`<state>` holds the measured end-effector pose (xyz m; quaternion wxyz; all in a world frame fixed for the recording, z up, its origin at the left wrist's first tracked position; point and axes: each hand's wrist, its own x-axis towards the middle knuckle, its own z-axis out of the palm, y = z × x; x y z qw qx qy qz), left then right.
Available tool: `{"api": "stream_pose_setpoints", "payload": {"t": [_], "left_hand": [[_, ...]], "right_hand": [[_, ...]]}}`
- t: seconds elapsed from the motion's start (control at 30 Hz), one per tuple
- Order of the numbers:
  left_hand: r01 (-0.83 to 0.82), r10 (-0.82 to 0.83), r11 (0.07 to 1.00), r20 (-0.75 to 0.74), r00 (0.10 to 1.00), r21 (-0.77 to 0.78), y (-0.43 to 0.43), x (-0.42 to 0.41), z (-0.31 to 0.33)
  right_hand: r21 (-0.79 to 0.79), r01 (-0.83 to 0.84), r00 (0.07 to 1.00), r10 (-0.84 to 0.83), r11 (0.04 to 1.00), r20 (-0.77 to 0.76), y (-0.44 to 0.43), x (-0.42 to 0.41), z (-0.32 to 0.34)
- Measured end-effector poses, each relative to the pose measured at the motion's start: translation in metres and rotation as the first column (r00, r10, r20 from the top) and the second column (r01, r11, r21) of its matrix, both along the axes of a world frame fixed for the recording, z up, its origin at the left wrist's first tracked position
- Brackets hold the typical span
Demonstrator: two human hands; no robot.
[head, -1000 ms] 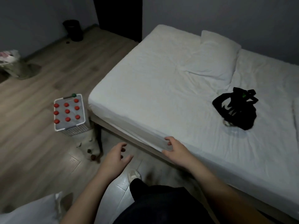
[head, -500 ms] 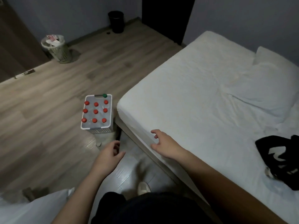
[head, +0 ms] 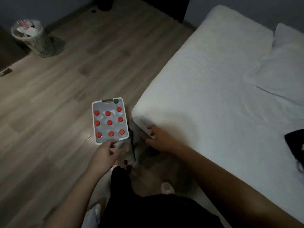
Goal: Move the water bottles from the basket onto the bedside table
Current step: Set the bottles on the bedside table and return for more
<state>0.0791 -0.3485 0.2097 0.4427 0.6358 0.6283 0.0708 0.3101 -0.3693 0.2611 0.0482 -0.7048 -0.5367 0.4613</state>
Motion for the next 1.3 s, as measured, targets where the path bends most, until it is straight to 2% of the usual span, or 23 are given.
{"api": "stream_pose_setpoints", "payload": {"t": [0.1, 0.27, 0.4, 0.53, 0.67, 0.8, 0.9, 1.07, 1.3], "left_hand": [[0.084, -0.085, 0.996, -0.025, 0.996, -0.037, 0.058, -0.033, -0.011], [0.131, -0.139, 0.988, -0.101, 0.985, -0.083, 0.157, -0.072, -0.062], [0.194, -0.206, 0.976, -0.126, 0.970, -0.099, 0.217, -0.079, -0.121], [0.204, -0.210, 0.978, -0.203, 0.956, -0.053, 0.258, -0.075, -0.179], [0.222, -0.200, 0.974, -0.305, 0.931, 0.038, 0.281, -0.070, -0.232], [0.259, -0.237, 0.966, -0.415, 0.878, -0.004, 0.292, -0.074, -0.266], [0.312, -0.295, 0.949, -0.427, 0.855, -0.031, 0.299, -0.076, -0.279], [0.442, -0.415, 0.895, -0.492, 0.765, -0.068, 0.317, -0.073, -0.300], [0.418, -0.374, 0.908, -0.493, 0.785, -0.024, 0.320, -0.068, -0.313]], "right_hand": [[-0.075, 0.001, 1.000, -0.001, 0.997, 0.002, 0.048, -0.040, -0.013], [-0.155, -0.010, 0.999, 0.003, 0.988, -0.046, 0.137, -0.098, -0.060], [-0.199, 0.057, 0.997, -0.064, 0.978, -0.033, 0.193, -0.136, -0.137], [-0.143, 0.107, 0.994, -0.106, 0.984, 0.013, 0.228, -0.155, -0.226], [-0.074, 0.135, 0.986, -0.127, 0.988, 0.106, 0.265, -0.164, -0.271], [-0.101, 0.017, 0.990, -0.003, 0.995, 0.139, 0.281, -0.164, -0.300], [-0.129, -0.075, 0.977, 0.099, 0.989, 0.191, 0.289, -0.163, -0.313], [-0.131, -0.114, 0.970, 0.139, 0.985, 0.201, 0.297, -0.164, -0.334], [-0.031, -0.082, 0.956, 0.088, 0.996, 0.281, 0.297, -0.169, -0.354]]}}
